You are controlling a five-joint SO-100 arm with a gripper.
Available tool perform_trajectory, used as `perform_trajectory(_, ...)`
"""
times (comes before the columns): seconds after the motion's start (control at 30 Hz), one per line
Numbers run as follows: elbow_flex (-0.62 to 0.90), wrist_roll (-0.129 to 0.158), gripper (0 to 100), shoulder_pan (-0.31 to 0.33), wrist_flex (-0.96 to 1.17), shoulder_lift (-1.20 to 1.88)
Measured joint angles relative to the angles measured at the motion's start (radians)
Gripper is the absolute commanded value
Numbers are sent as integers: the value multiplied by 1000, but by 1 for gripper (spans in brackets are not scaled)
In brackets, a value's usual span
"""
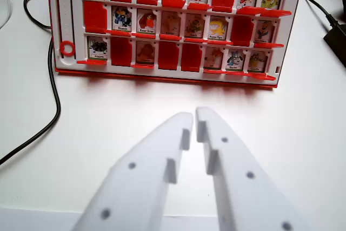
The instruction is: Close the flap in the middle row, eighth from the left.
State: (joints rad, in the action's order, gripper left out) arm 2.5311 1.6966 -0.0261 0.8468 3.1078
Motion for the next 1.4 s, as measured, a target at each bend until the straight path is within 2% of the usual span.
perform_trajectory(1.4,0,0,0,0,0,-26)
